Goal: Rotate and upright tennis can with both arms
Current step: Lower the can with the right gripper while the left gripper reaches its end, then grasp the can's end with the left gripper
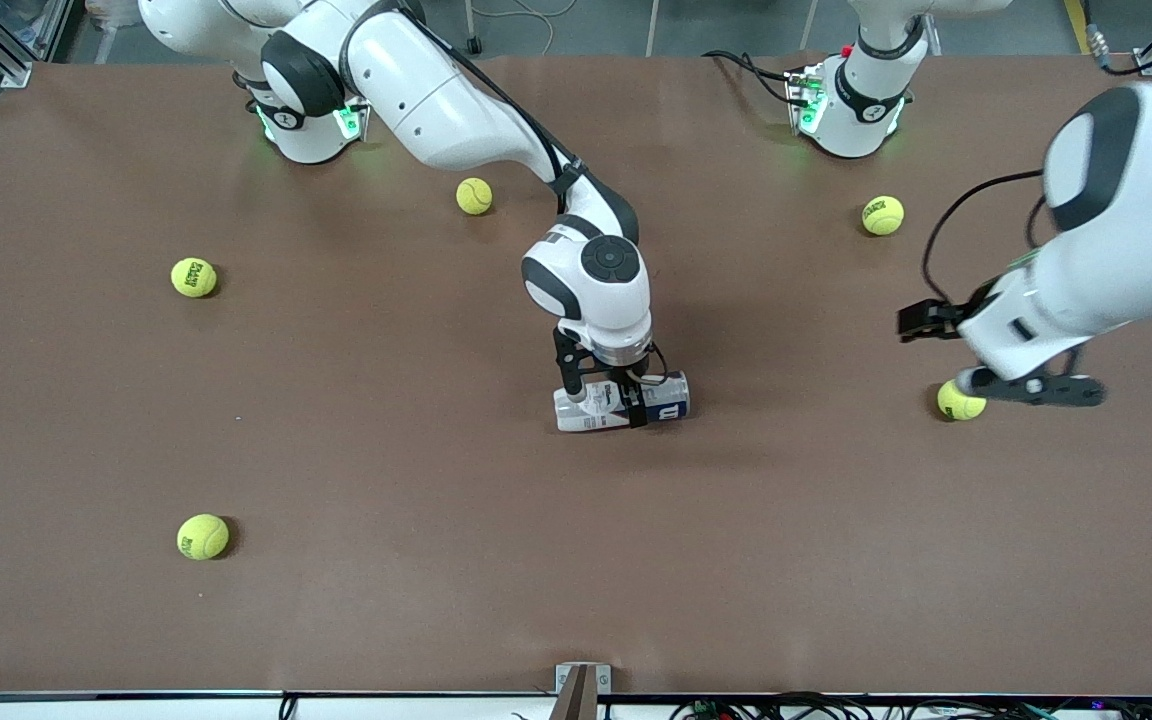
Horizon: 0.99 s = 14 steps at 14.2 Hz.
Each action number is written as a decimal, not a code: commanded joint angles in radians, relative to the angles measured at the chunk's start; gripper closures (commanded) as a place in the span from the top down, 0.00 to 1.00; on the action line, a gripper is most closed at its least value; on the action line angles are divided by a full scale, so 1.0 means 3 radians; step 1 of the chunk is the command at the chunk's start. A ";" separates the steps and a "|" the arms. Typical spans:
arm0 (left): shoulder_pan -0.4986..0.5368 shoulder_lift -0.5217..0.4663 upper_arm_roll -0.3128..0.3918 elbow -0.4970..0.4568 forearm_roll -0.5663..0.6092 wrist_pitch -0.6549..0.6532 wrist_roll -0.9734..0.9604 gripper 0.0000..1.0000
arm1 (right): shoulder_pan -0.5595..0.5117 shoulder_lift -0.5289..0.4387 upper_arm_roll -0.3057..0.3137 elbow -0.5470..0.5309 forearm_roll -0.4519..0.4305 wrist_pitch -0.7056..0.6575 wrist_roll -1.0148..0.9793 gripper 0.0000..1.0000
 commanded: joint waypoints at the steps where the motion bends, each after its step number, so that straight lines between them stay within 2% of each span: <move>1: -0.0078 0.0202 -0.0016 0.0017 -0.0365 -0.0039 -0.0197 1.00 | 0.0065 0.0010 -0.0047 0.0074 -0.0051 -0.0130 0.0133 1.00; 5: -0.0012 0.0529 -0.0006 0.0022 -0.1398 0.0180 -0.0203 1.00 | 0.0076 -0.0108 -0.0037 0.0114 -0.0046 -0.0370 0.0133 1.00; 8: 0.0055 0.0790 -0.0006 0.0017 -0.2027 0.0410 -0.0116 1.00 | 0.0106 -0.0128 -0.0021 0.0237 -0.0041 -0.0600 0.0133 1.00; 12: 0.0086 0.1082 -0.0001 -0.0014 -0.2738 0.0595 0.0180 1.00 | 0.0045 -0.0393 0.0024 0.0263 -0.0011 -0.0846 0.0093 1.00; 14: 0.0086 0.1088 -0.0001 -0.0248 -0.3040 0.0788 0.0475 1.00 | -0.0067 -0.0532 0.0065 0.0263 0.0020 -0.0984 0.0006 1.00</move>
